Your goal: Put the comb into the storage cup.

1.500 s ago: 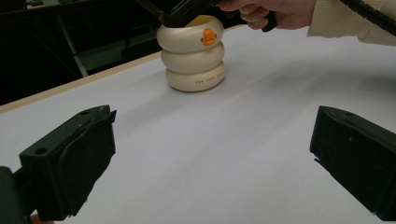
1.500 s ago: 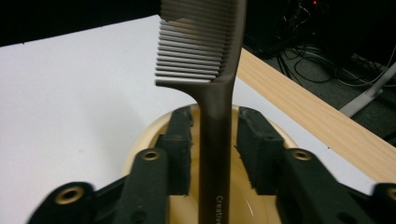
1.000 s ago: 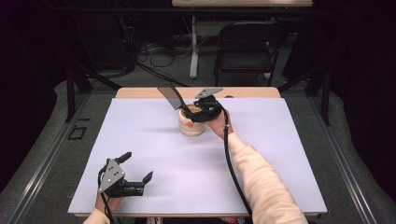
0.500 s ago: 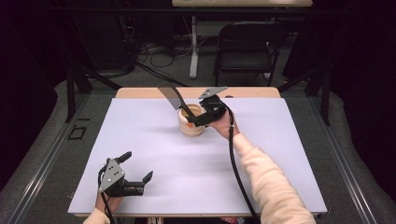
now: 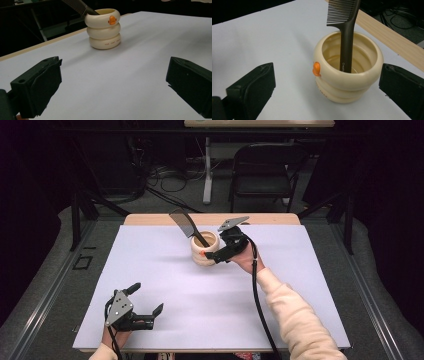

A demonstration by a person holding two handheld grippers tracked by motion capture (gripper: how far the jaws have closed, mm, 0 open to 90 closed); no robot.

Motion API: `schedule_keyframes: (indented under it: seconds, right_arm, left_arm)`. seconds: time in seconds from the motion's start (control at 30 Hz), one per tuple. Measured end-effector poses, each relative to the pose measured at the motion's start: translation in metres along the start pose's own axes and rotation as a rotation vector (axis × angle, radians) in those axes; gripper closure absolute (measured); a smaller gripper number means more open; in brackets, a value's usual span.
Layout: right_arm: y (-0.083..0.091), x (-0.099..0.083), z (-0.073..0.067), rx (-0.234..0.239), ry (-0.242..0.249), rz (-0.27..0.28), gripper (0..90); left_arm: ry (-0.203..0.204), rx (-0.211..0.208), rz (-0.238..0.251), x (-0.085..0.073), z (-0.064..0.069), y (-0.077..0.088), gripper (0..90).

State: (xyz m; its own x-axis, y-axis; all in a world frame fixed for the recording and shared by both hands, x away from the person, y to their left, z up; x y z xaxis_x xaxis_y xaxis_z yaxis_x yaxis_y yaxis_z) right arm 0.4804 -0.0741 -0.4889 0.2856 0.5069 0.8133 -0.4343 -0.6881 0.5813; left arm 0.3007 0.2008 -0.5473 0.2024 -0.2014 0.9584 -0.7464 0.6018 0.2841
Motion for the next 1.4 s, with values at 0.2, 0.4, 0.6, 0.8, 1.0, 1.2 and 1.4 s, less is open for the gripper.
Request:
schedule_keyframes:
  seconds: [0.2,0.4,0.6,0.8,1.0,1.2,1.4]
  right_arm:
    - [0.013,-0.012,-0.005,0.003,-0.002,-0.002,0.0]
    - [0.030,-0.023,-0.009,0.002,-0.005,-0.002,0.0]
    - [0.043,-0.032,-0.015,0.004,0.000,0.002,0.0]
    - [0.052,-0.041,-0.020,0.008,0.003,0.005,0.0]
    - [0.061,-0.049,-0.023,-0.005,0.000,0.009,0.0]
    - [0.069,-0.060,-0.028,-0.015,0.008,0.003,0.0]
    - [0.079,-0.069,-0.033,-0.028,0.014,0.002,0.0]
  left_arm:
    - [0.002,0.001,0.005,0.000,0.000,0.001,0.1]
    - [-0.005,0.004,0.001,0.000,0.000,0.001,0.0]
    - [-0.006,0.002,-0.001,0.000,0.000,0.001,0.1]
    - [-0.004,0.002,-0.002,0.000,0.000,0.000,0.0]
    - [-0.005,0.002,-0.003,0.000,0.000,0.001,0.1]
    - [-0.001,0.003,-0.001,0.000,0.000,0.001,0.0]
    - [-0.001,0.002,-0.004,-0.001,0.000,0.000,0.0]
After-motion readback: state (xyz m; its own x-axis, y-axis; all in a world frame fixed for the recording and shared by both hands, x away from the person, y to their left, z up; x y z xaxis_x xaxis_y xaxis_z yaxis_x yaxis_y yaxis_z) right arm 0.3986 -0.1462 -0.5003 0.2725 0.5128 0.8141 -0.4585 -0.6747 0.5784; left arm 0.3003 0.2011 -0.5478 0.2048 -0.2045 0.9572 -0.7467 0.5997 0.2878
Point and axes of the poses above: each handheld gripper's, and its own axes: y roughly backward along the jaws, x roughly out of its top, z roughly to its right, the point moved 5 cm from there along -y, roughly forward along the jaws, and after that the axes turned 4 degrees about y, right-handed, at the moved point
